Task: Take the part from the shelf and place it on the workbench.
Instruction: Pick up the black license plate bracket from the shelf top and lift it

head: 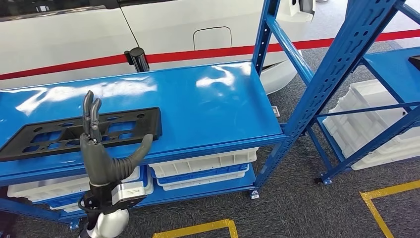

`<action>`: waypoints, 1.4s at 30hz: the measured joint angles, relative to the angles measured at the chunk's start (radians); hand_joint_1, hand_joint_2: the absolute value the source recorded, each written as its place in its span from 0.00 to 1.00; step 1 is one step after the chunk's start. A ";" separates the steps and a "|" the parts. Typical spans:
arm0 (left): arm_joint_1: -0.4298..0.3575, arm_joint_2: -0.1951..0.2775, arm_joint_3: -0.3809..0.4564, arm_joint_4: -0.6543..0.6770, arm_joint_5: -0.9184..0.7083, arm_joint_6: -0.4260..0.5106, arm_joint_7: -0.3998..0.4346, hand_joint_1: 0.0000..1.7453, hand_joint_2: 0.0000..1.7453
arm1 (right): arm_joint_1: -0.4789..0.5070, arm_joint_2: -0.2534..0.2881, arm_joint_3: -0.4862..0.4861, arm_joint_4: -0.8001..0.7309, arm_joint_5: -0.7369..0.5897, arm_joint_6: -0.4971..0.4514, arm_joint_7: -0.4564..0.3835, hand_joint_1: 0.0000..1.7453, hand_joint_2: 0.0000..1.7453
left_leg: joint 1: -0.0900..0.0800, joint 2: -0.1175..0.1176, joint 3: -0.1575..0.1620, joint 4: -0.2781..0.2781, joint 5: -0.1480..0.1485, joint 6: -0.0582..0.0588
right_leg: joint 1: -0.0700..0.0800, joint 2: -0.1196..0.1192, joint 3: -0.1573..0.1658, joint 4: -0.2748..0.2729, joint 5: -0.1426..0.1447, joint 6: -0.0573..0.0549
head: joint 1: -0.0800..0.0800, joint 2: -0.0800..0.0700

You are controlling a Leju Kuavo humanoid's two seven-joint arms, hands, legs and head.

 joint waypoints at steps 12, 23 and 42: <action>0.110 0.029 0.132 -0.009 -0.267 0.000 0.294 0.00 1.00 | 0.016 -0.010 -0.012 -0.002 -0.012 0.029 0.001 0.00 1.00 | 0.000 0.000 0.000 0.000 0.000 0.000 | 0.000 0.000 0.000 0.000 0.000 0.000 | 0.000 0.000; 0.124 0.085 0.102 0.018 -0.280 0.000 0.385 0.00 1.00 | 0.022 -0.012 -0.022 -0.009 -0.021 0.034 -0.001 0.00 1.00 | 0.000 0.000 0.000 0.000 0.000 0.001 | 0.000 0.000 0.000 0.000 0.000 0.000 | 0.000 0.000; 0.110 0.119 0.002 0.054 -0.108 -0.095 0.399 0.00 1.00 | 0.026 -0.012 -0.025 -0.020 -0.036 0.042 -0.003 0.00 1.00 | 0.000 0.000 0.000 0.000 0.000 0.001 | 0.000 0.000 0.000 0.000 0.000 0.000 | 0.000 0.000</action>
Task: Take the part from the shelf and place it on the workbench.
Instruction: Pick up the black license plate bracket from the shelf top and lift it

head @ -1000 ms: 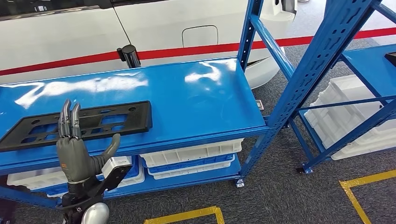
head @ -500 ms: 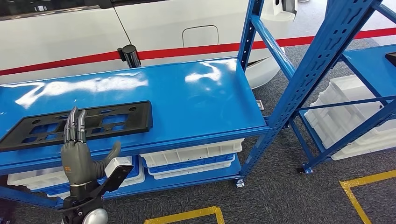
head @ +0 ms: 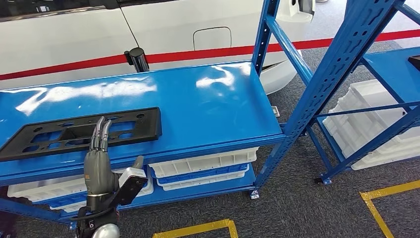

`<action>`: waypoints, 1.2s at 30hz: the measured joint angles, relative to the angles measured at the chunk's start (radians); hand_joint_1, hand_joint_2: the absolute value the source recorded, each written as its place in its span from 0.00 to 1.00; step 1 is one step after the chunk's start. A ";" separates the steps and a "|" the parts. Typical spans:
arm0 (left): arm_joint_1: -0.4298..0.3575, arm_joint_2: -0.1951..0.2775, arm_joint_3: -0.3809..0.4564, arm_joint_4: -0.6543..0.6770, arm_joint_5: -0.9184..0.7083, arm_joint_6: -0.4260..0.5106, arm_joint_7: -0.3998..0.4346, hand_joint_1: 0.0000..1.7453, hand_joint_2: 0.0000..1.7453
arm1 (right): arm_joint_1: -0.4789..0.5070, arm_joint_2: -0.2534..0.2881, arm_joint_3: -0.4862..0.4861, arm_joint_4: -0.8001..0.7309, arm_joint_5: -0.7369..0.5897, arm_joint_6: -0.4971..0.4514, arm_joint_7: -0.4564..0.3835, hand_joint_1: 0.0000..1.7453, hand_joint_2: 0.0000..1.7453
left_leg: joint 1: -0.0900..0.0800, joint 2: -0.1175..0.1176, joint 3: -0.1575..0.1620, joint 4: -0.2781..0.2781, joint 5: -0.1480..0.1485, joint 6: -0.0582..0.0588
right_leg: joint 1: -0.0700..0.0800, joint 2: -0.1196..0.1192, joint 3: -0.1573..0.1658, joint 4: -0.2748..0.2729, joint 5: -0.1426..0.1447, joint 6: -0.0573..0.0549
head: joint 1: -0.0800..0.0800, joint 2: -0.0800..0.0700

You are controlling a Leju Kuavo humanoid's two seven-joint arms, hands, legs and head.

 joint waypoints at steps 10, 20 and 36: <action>0.000 0.003 -0.005 0.012 0.048 -0.071 0.040 0.00 1.00 | 0.001 0.000 0.000 -0.008 -0.007 0.001 0.000 0.00 1.00 | 0.000 0.000 0.000 0.000 0.000 0.000 | 0.000 0.000 0.000 0.000 0.000 0.000 | 0.000 0.000; 0.001 0.014 0.000 0.017 -0.011 -0.101 0.109 0.00 1.00 | 0.006 0.000 0.000 -0.021 -0.014 0.005 0.000 0.00 1.00 | 0.000 0.000 0.000 0.000 0.000 0.000 | 0.000 0.000 0.000 0.000 0.000 0.000 | 0.000 0.000; -0.028 0.041 0.124 0.059 -0.260 -0.033 0.216 0.00 1.00 | 0.022 0.005 0.004 -0.058 -0.033 0.027 0.011 0.00 1.00 | 0.000 0.000 0.000 0.000 0.000 0.000 | 0.000 0.000 0.000 0.000 0.000 0.000 | 0.000 0.000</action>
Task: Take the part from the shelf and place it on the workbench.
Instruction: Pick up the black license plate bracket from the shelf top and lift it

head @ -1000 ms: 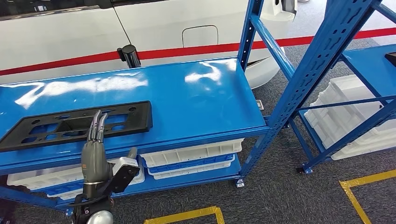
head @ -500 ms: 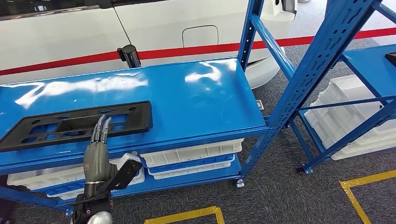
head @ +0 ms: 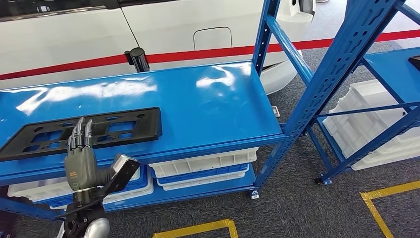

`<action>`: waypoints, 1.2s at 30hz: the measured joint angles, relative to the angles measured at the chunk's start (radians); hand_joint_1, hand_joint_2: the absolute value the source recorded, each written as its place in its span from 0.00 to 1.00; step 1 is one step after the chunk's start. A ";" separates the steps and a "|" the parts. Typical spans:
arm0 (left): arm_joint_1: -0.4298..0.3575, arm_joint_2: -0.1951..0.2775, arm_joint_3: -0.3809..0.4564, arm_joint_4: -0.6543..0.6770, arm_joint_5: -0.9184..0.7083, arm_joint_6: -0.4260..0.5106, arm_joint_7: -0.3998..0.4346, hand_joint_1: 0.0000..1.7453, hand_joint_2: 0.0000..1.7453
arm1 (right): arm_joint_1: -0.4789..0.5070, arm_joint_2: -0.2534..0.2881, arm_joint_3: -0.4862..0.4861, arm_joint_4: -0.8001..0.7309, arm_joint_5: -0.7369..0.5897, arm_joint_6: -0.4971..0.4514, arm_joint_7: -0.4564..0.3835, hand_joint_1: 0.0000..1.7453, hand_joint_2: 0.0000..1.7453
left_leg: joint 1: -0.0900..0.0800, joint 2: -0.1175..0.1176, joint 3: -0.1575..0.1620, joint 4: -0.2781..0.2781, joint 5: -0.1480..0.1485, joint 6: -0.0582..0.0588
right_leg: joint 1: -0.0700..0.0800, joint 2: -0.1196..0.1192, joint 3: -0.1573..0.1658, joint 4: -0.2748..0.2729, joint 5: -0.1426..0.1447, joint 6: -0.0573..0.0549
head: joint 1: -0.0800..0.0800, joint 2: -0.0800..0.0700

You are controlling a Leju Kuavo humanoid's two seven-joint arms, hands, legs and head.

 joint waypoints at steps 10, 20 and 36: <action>-0.038 0.009 0.039 0.049 -0.014 0.003 0.000 0.00 1.00 | 0.000 0.002 0.011 0.000 0.001 0.003 0.004 0.00 1.00 | 0.000 0.000 0.000 0.000 0.000 0.000 | 0.000 0.000 0.000 0.000 0.000 0.000 | 0.000 0.000; -0.059 0.012 0.049 0.090 -0.052 0.007 0.008 0.00 1.00 | 0.000 0.002 0.014 0.000 0.003 0.003 0.005 0.00 1.00 | 0.000 0.000 0.000 0.000 0.000 0.000 | 0.000 0.000 0.000 0.000 0.000 0.000 | 0.000 0.000; -0.211 0.026 0.067 0.378 -0.035 0.025 0.006 0.00 1.00 | 0.003 -0.004 0.032 0.000 0.005 0.002 0.005 0.00 1.00 | 0.000 0.000 0.001 0.000 0.000 0.000 | 0.000 0.000 0.001 0.000 0.000 0.000 | 0.000 0.000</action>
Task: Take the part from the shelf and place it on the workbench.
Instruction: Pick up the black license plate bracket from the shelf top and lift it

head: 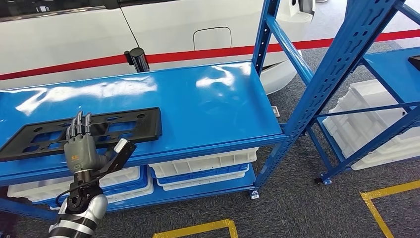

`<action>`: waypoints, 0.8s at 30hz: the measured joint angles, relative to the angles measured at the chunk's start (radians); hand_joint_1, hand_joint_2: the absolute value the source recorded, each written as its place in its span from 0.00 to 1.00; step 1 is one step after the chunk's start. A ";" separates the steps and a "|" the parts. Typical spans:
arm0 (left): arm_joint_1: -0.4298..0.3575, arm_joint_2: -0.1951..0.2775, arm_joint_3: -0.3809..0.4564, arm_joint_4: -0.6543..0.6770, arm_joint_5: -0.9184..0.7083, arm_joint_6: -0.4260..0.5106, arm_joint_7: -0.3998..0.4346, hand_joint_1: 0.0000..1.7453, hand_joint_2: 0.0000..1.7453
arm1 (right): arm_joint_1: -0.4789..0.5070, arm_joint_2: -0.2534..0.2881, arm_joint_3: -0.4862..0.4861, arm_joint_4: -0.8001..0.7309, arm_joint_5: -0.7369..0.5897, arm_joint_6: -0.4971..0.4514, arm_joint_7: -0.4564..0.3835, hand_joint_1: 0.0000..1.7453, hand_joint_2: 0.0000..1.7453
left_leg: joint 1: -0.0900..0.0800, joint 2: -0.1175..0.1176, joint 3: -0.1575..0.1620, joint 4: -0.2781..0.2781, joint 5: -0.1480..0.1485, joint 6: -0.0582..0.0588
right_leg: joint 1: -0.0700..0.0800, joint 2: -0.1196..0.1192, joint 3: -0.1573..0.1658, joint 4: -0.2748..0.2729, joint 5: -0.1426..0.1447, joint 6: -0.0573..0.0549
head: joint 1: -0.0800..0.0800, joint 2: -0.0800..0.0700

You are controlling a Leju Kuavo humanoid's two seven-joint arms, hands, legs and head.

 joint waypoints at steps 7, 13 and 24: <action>-0.083 -0.006 0.008 0.115 0.094 -0.045 -0.025 0.00 1.00 | -0.001 -0.001 0.015 0.000 -0.002 0.002 0.000 0.00 1.00 | 0.000 0.000 0.006 0.000 0.000 0.000 | 0.000 0.000 0.006 0.000 0.000 0.000 | 0.000 0.000; -0.139 -0.022 0.010 0.187 0.119 -0.038 -0.015 0.34 1.00 | -0.003 0.000 0.032 -0.007 -0.002 0.008 0.002 0.00 1.00 | 0.000 -0.001 0.010 0.000 0.000 0.000 | 0.000 0.000 0.011 0.000 0.000 0.000 | 0.000 0.000; -0.154 -0.035 0.129 0.244 0.142 0.102 -0.287 1.00 1.00 | -0.007 -0.002 0.075 -0.006 -0.004 -0.012 0.006 0.00 1.00 | 0.000 0.002 0.007 0.000 0.001 0.000 | 0.001 0.001 0.006 0.000 0.000 0.000 | 0.000 0.000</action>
